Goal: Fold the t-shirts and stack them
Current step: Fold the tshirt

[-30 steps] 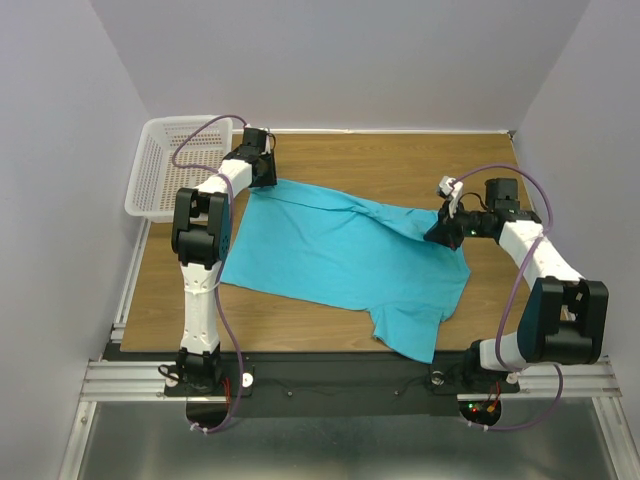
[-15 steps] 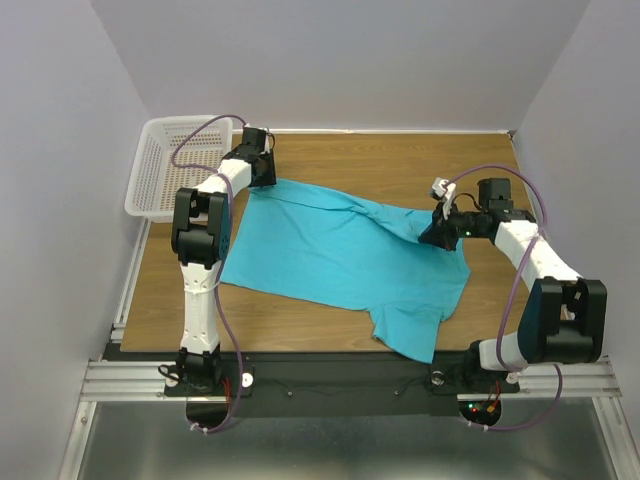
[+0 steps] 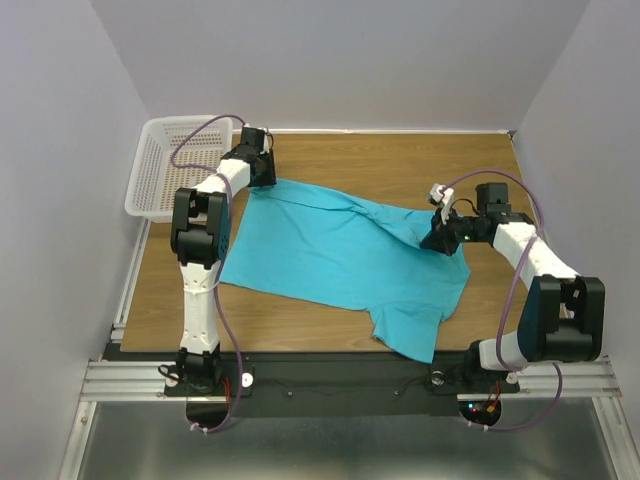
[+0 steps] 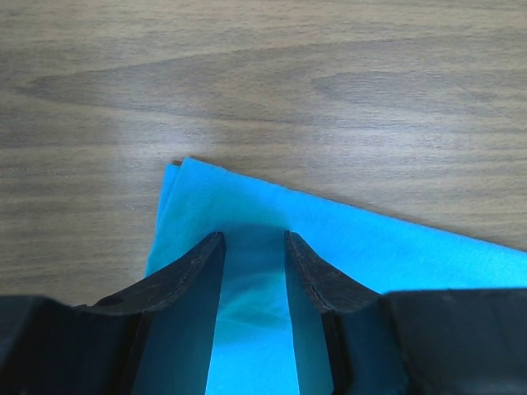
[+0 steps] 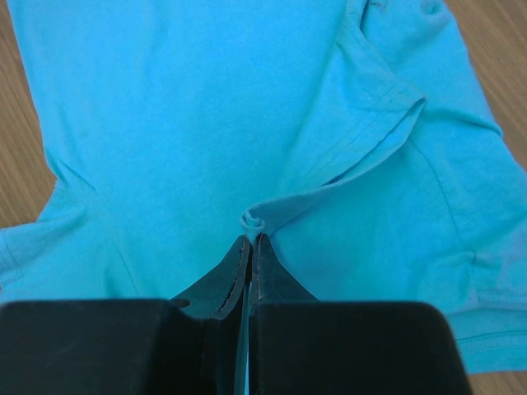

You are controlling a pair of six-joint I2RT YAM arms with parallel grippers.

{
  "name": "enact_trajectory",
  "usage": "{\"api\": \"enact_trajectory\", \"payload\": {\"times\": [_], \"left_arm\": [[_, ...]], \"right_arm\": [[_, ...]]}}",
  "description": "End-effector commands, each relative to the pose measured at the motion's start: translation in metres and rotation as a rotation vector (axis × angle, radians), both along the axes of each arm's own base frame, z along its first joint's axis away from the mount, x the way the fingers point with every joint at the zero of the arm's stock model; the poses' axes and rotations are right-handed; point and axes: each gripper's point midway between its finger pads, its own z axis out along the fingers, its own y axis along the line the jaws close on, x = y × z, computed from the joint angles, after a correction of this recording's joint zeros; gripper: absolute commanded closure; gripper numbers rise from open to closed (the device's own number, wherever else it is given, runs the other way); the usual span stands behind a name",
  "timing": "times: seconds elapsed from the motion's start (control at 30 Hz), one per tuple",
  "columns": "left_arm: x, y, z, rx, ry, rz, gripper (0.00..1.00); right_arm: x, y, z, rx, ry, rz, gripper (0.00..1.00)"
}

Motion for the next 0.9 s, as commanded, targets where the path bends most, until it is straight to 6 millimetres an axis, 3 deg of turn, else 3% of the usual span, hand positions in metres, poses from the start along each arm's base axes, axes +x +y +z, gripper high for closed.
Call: {"api": "enact_trajectory", "payload": {"times": [0.0,0.3,0.33,0.37,0.47,0.5,0.57,0.6,0.67,0.7,0.73,0.77,0.87], "left_arm": [[-0.010,0.009,-0.004,0.002,0.031,-0.001,0.51],[-0.001,0.006,0.054,-0.030,-0.083,-0.014,0.41],[-0.002,0.006,0.067,-0.037,-0.107,-0.017,0.39],[-0.003,0.005,0.065,-0.040,-0.103,-0.020,0.39],[-0.008,0.001,0.101,-0.073,-0.174,-0.033,0.35],[-0.008,-0.002,0.111,-0.089,-0.200,-0.043,0.34],[-0.016,-0.004,0.117,-0.107,-0.211,-0.050,0.31],[-0.019,-0.005,0.136,-0.123,-0.251,-0.060,0.29],[-0.028,-0.007,0.140,-0.135,-0.260,-0.071,0.28],[-0.032,-0.010,0.158,-0.154,-0.301,-0.090,0.28],[-0.040,-0.012,0.155,-0.162,-0.294,-0.100,0.28],[-0.047,-0.012,0.172,-0.173,-0.332,-0.109,0.27],[-0.067,-0.015,0.192,-0.201,-0.392,-0.139,0.27]], "right_arm": [[0.000,0.000,-0.002,-0.020,-0.009,0.012,0.99],[-0.002,-0.002,-0.009,-0.036,0.004,0.010,0.93],[-0.004,-0.003,-0.011,-0.040,0.008,0.010,0.87],[-0.004,-0.003,-0.012,-0.044,0.009,0.010,0.84],[-0.008,-0.006,-0.015,-0.072,0.009,0.018,0.59],[-0.011,-0.007,-0.015,-0.083,0.018,0.017,0.46],[-0.009,-0.015,-0.013,-0.131,0.002,-0.012,0.37],[-0.005,-0.022,-0.005,-0.164,-0.028,-0.042,0.31],[0.000,-0.029,0.005,-0.184,-0.025,-0.113,0.28],[0.009,-0.032,0.015,-0.186,-0.038,-0.148,0.28],[0.012,-0.033,0.017,-0.166,0.007,-0.207,0.28],[0.016,-0.032,0.018,-0.149,0.032,-0.235,0.27],[0.023,-0.015,0.017,-0.023,0.142,-0.275,0.27]]}}
